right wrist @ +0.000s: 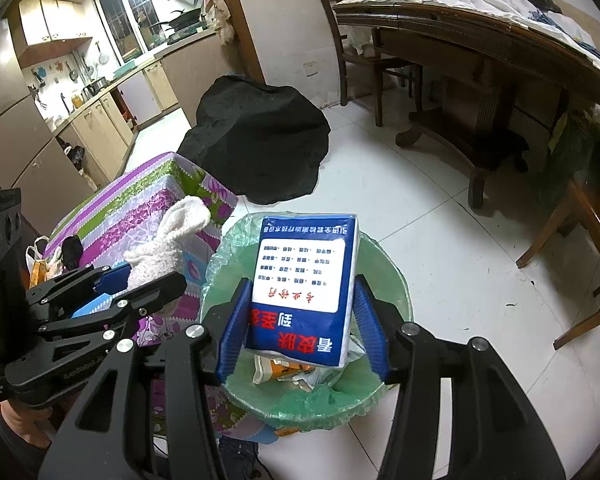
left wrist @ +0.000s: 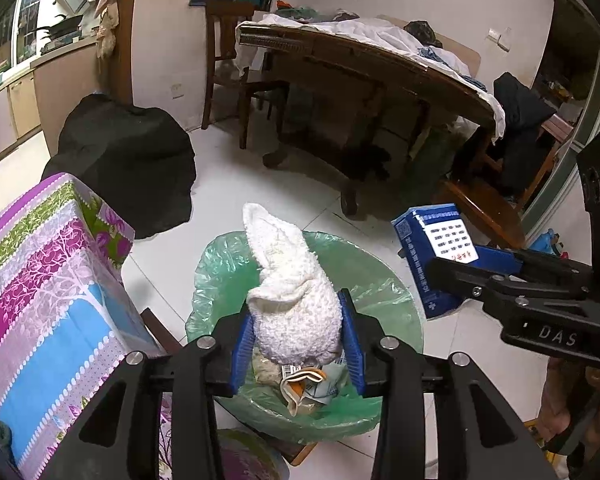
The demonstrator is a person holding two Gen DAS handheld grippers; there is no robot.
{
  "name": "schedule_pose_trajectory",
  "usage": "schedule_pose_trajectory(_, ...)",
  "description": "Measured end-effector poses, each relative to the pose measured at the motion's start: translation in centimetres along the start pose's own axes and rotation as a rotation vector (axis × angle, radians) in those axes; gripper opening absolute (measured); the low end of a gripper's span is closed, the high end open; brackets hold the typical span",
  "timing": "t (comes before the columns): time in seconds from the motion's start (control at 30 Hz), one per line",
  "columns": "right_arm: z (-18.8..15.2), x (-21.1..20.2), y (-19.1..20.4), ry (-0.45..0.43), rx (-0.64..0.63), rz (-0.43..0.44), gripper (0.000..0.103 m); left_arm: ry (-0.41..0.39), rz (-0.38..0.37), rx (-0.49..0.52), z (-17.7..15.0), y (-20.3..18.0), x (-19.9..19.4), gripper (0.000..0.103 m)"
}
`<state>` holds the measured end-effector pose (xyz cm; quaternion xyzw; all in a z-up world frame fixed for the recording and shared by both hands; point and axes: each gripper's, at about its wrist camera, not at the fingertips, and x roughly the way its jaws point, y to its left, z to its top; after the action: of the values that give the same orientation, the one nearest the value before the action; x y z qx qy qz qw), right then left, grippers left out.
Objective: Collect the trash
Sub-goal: 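Open both tools to drop the cloth and blue box into the bin, then reach the left tool to the gold cigarette box and close on it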
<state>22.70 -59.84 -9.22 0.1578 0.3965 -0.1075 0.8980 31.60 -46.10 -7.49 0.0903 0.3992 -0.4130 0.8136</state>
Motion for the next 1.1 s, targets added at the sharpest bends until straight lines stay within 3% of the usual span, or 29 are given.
schedule_pose_trajectory(0.07, -0.1, -0.1, -0.3, -0.008, 0.011, 0.002, 0.058, -0.003, 0.009, -0.006, -0.1, 0.2, 0.0, 0.056)
schedule_pose_trajectory(0.17, -0.2, -0.4, -0.8, -0.019, 0.031, 0.005, 0.063, -0.004, 0.019, -0.014, -0.1, 0.5, 0.0, 0.062)
schedule_pose_trajectory(0.67, -1.0, -0.6, -1.5, -0.027, 0.053, 0.009, 0.064, -0.006, 0.044, -0.008, -0.2, 0.5, -0.3, 0.063)
schedule_pose_trajectory(1.1, -2.8, -2.6, -0.1, -0.120, 0.042, 0.002, 0.085, -0.001, 0.083, 0.012, -2.0, 2.1, -1.8, 0.063)
